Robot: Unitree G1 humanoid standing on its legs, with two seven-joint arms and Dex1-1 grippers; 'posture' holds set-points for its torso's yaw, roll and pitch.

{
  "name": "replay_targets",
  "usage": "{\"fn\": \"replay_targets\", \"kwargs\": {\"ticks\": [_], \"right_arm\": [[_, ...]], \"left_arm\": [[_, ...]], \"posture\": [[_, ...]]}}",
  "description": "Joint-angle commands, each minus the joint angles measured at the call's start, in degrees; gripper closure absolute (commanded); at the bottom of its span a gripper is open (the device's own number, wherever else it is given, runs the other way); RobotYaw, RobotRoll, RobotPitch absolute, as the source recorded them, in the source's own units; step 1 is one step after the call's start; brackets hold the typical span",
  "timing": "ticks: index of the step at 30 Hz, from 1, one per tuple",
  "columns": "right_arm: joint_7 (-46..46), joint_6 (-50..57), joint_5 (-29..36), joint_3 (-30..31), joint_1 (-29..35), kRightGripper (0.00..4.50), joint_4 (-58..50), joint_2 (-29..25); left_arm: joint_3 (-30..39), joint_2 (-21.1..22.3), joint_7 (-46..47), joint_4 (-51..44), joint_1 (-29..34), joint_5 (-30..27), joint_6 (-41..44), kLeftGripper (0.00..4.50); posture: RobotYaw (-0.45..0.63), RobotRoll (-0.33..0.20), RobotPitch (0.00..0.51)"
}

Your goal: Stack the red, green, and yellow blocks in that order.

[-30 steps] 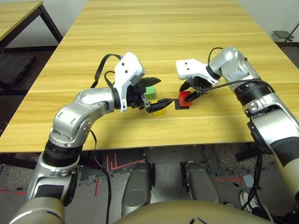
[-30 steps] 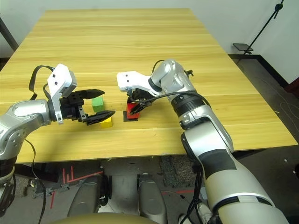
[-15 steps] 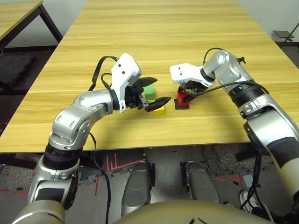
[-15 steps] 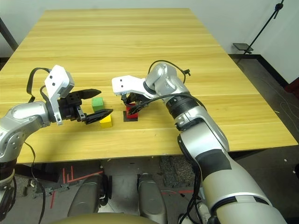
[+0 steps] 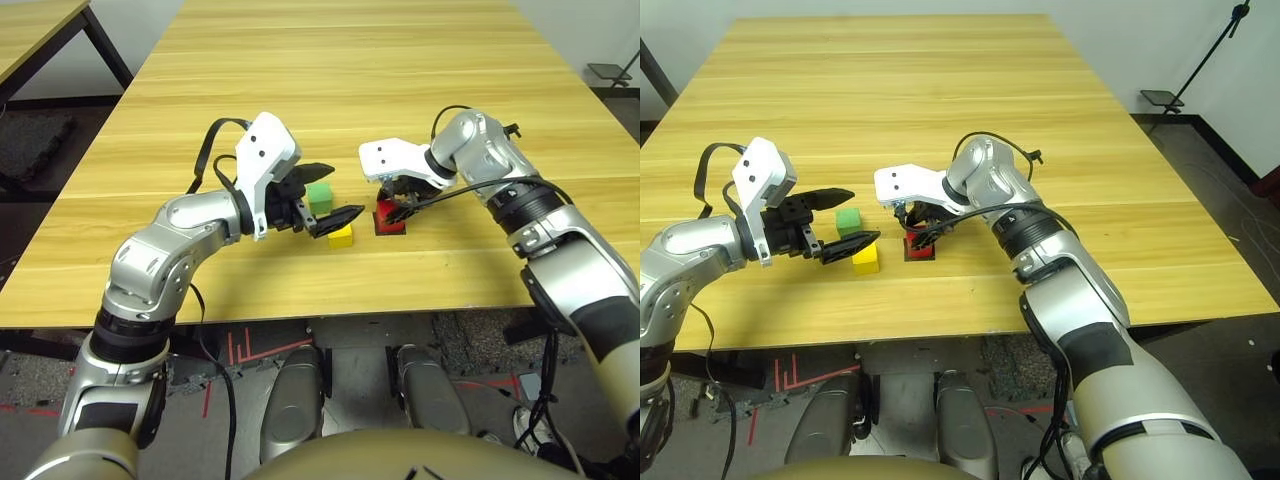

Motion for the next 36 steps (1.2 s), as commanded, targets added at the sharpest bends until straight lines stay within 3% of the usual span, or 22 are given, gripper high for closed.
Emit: {"fn": "replay_targets", "kwargs": {"ticks": [1,4,11,14,18,25,31,36], "right_arm": [[0.4,0.8,-0.3,1.4,1.7,2.40,-1.1,-1.3],[0.4,1.9,-0.8,1.8,2.1,2.40,-2.0,-2.0],[1.5,-5.8,7.5,-7.6,-2.9,0.10,1.8,-8.7],[3.3,-8.5,11.5,-11.8,-6.1,0.04,5.7,-11.9],[4.2,-2.1,17.7,-18.3,-7.2,0.04,6.3,-13.9],[1.2,7.1,23.0,-21.9,0.0,0.04,-5.5,-15.7],[-3.1,14.1,26.4,-23.2,5.3,0.04,-15.6,-16.9],[-5.8,16.8,28.3,-23.8,7.2,0.04,-19.2,-17.5]], "left_arm": [[0.0,0.0,-0.2,0.4,-0.7,0.2,-0.2,0.00],[-0.1,0.0,-0.3,0.9,-0.9,0.4,-0.5,0.00],[-3.1,3.7,-7.3,9.6,-6.0,5.3,-6.6,0.00],[-5.2,5.0,-11.9,16.2,-10.1,8.2,-10.7,0.00],[-9.5,5.3,-19.4,27.6,-16.3,13.6,-18.8,0.00],[-17.1,1.2,-29.3,51.1,-25.0,24.7,-35.1,0.00],[-17.9,-3.7,-29.0,67.3,-29.9,30.9,-44.1,0.00],[-17.9,-6.2,-28.3,74.6,-31.5,34.8,-47.8,0.00]], "posture": [[0.48,-0.259,0.106],[0.47,-0.256,0.104],[0.42,-0.234,0.072],[0.40,-0.223,0.058],[0.34,-0.201,0.038],[0.23,-0.169,0.025],[0.17,-0.156,0.028],[0.16,-0.149,0.032]]}}
